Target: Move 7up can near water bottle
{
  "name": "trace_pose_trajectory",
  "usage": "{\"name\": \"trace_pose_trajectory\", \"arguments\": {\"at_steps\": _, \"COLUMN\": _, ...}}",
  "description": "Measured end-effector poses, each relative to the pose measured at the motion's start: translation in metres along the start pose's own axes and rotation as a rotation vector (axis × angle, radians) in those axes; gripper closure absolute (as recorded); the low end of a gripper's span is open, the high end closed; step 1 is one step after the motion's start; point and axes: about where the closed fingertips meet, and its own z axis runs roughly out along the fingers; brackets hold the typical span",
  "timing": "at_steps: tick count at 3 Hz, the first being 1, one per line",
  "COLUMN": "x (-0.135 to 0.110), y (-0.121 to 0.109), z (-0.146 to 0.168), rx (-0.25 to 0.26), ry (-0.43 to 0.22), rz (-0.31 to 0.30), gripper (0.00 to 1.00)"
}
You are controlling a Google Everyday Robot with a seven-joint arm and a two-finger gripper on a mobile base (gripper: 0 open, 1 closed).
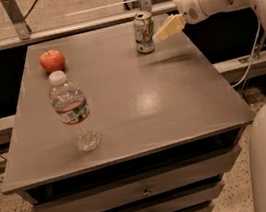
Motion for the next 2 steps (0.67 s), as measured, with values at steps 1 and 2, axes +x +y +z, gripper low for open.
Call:
{"name": "trace_pose_trajectory", "arguments": {"at_steps": 1, "x": -0.006, "y": 0.007, "z": 0.022, "rx": -0.034, "ry": -0.037, "rz": 0.035, "gripper": 0.0}}
{"name": "trace_pose_trajectory", "arguments": {"at_steps": 2, "x": -0.009, "y": 0.02, "z": 0.041, "rx": -0.084, "ry": -0.077, "rz": 0.076, "gripper": 0.0}}
